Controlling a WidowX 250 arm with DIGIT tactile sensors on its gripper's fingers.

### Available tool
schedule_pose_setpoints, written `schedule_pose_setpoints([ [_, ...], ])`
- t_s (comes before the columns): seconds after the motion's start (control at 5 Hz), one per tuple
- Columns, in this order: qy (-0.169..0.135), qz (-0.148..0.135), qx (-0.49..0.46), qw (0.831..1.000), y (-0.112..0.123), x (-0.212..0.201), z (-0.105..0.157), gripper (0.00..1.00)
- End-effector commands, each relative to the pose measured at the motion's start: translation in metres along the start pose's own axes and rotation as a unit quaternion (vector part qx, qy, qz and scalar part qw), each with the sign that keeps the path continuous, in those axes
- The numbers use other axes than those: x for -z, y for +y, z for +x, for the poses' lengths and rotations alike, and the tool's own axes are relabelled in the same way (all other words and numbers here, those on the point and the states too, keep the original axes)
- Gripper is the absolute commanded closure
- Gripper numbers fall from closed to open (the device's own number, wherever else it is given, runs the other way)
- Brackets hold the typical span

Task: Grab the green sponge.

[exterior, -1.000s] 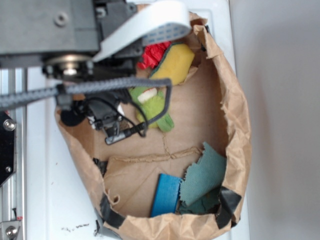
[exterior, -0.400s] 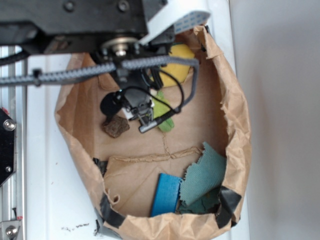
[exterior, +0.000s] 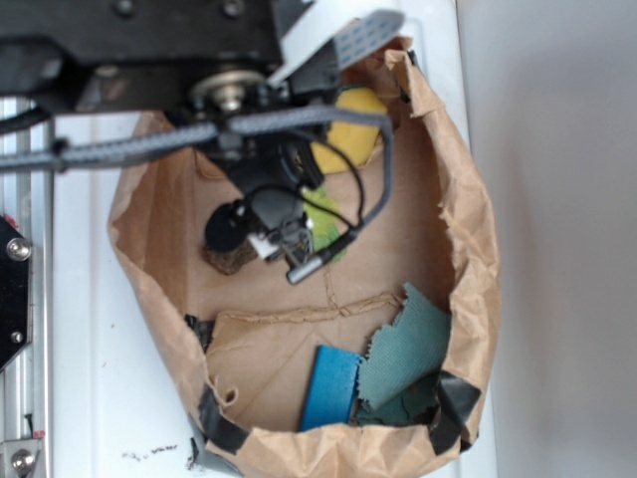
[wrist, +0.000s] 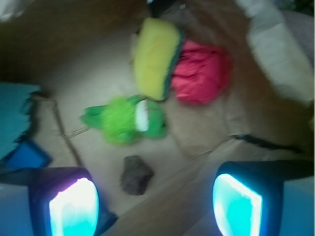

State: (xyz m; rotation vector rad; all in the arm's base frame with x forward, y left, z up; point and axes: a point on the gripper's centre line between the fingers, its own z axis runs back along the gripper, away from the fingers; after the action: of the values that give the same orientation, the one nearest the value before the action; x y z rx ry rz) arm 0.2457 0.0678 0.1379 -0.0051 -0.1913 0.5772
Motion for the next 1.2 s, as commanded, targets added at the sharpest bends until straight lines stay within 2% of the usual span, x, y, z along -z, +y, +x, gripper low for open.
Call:
schedule_pose_setpoints([
  [0.0, -0.053, -0.006, -0.027, 0.998, 0.007, -0.008, 0.013, 0.0],
  [0.4, -0.073, 0.019, -0.029, 0.997, -0.02, 0.008, 0.026, 0.0],
  [0.6, -0.072, 0.027, -0.024, 0.997, -0.039, 0.016, 0.032, 0.0],
  [1.0, -0.07, 0.027, -0.017, 0.997, -0.054, 0.02, 0.035, 0.0],
])
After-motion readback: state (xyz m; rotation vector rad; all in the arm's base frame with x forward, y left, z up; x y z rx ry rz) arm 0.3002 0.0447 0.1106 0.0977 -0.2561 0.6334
